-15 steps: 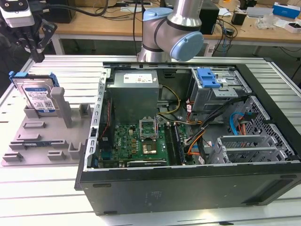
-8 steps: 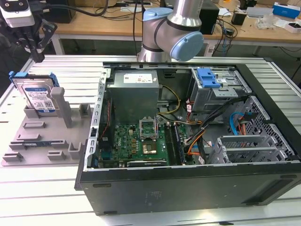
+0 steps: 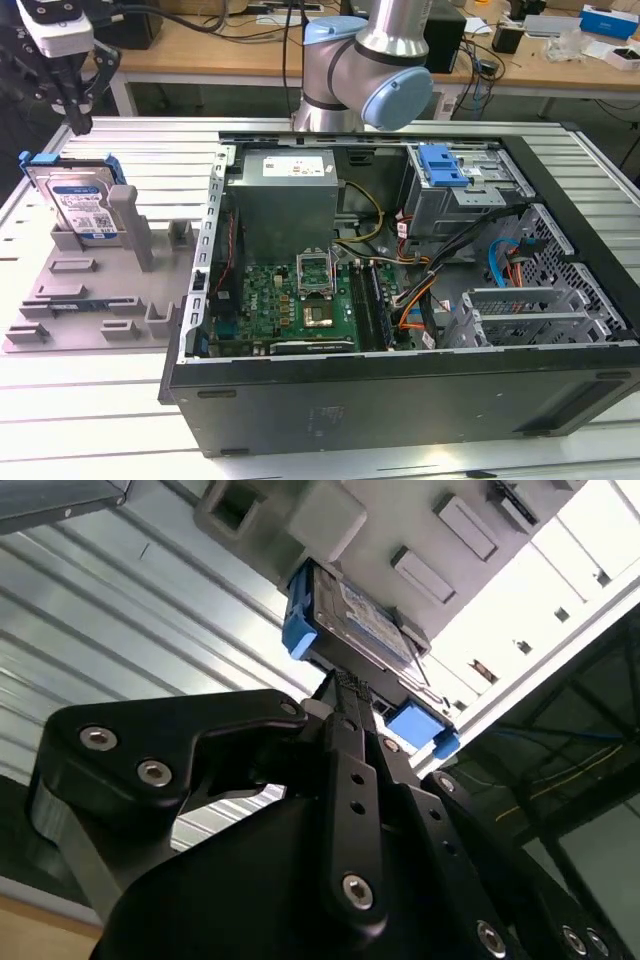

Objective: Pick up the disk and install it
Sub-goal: 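Pick up the disk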

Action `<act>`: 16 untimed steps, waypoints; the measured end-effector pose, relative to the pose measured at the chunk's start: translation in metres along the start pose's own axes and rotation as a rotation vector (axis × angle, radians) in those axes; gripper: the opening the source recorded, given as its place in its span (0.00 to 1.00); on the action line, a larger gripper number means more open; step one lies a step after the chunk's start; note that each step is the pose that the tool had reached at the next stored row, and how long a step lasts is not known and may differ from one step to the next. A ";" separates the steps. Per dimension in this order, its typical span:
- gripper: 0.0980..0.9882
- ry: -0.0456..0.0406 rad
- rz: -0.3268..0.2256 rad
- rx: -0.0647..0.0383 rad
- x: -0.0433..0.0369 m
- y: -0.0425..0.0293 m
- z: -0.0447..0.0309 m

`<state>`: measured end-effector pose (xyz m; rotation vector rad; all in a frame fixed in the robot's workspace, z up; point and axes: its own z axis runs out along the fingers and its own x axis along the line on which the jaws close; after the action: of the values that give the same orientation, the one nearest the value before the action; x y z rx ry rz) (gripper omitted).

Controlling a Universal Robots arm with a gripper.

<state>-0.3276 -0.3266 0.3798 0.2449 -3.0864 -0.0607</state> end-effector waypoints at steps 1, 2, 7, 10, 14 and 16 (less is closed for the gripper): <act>0.01 0.0010 -0.023 0.001 0.0000 0.0000 0.0001; 0.01 0.0018 -0.039 0.002 0.0000 0.0000 0.0002; 0.22 0.0064 -0.162 0.007 -0.0001 0.0000 0.0010; 0.43 0.0082 -0.210 0.009 -0.0001 0.0000 0.0012; 0.43 0.0095 -0.277 0.012 -0.0001 0.0001 0.0014; 0.43 0.0053 -0.314 0.015 -0.0001 0.0002 0.0014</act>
<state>-0.3275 -0.3264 0.3784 0.7263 -3.0127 -0.0464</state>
